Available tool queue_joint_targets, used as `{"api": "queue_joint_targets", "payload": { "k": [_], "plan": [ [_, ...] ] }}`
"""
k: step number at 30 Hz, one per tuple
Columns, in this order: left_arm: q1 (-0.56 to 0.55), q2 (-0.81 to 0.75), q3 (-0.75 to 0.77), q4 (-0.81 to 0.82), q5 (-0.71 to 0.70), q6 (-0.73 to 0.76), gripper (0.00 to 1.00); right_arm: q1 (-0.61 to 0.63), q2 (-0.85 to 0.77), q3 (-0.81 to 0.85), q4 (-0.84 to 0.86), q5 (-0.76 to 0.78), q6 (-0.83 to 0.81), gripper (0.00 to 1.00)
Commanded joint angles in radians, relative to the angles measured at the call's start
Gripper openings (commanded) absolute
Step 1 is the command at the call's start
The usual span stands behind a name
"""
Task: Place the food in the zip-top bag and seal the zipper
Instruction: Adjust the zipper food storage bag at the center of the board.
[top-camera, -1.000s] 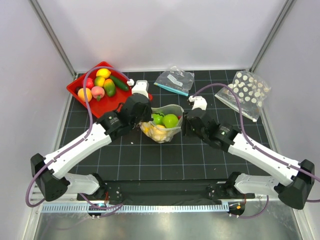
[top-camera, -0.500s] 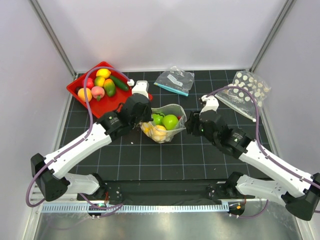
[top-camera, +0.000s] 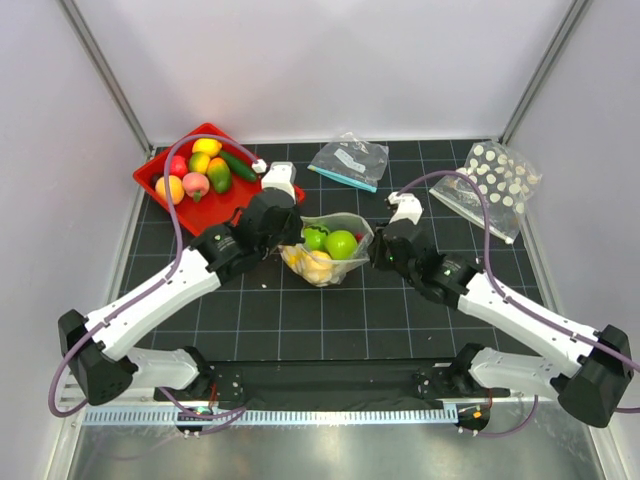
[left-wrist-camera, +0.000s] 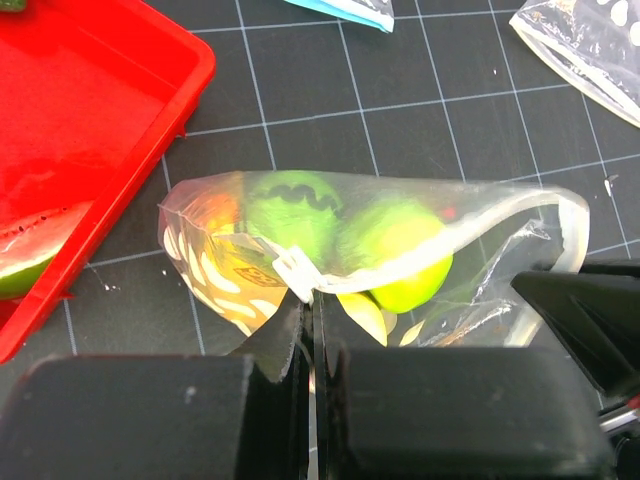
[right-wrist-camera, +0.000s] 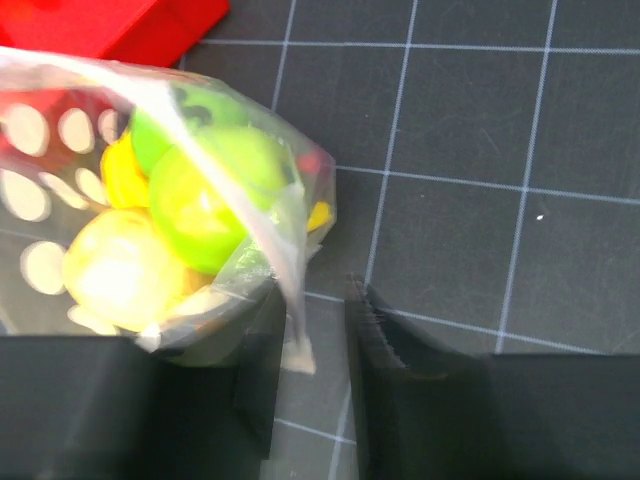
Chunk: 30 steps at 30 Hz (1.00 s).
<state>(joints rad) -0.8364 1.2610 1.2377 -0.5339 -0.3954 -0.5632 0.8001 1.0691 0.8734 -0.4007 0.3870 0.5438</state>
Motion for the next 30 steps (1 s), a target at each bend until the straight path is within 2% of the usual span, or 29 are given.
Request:
{"api": "queue_joint_targets", "payload": {
  "k": [1, 4, 6, 10, 15, 20, 25, 30],
  "plan": [
    [0.005, -0.038, 0.002, 0.035, -0.003, 0.022, 0.0, -0.007, 0.012, 0.007, 0.068, -0.011, 0.001, 0.21],
    [0.005, -0.04, 0.0, 0.034, -0.008, 0.025, 0.0, -0.007, 0.014, 0.064, -0.036, -0.004, -0.015, 0.01],
    [0.005, -0.035, -0.001, 0.029, -0.008, 0.026, 0.0, -0.007, 0.006, 0.156, -0.212, 0.026, -0.021, 0.01],
    [0.003, -0.015, -0.018, 0.041, 0.019, 0.01, 0.0, -0.002, -0.092, 0.255, -0.415, 0.033, -0.028, 0.01],
    [0.003, 0.026, -0.056, 0.112, 0.118, -0.029, 0.0, -0.001, -0.213, 0.299, -0.518, -0.063, -0.034, 0.01],
    [0.014, -0.011, -0.017, 0.097, 0.009, 0.012, 0.0, 0.001, -0.118, 0.282, -0.582, -0.145, -0.096, 0.01],
    [0.02, 0.017, 0.042, 0.071, 0.02, 0.042, 0.0, 0.069, -0.006, 0.289, -0.613, -0.125, -0.102, 0.01],
    [0.019, 0.051, 0.014, 0.104, 0.0, 0.043, 0.0, 0.111, -0.08, 0.317, -0.65, -0.115, -0.076, 0.01]
  ]
}}
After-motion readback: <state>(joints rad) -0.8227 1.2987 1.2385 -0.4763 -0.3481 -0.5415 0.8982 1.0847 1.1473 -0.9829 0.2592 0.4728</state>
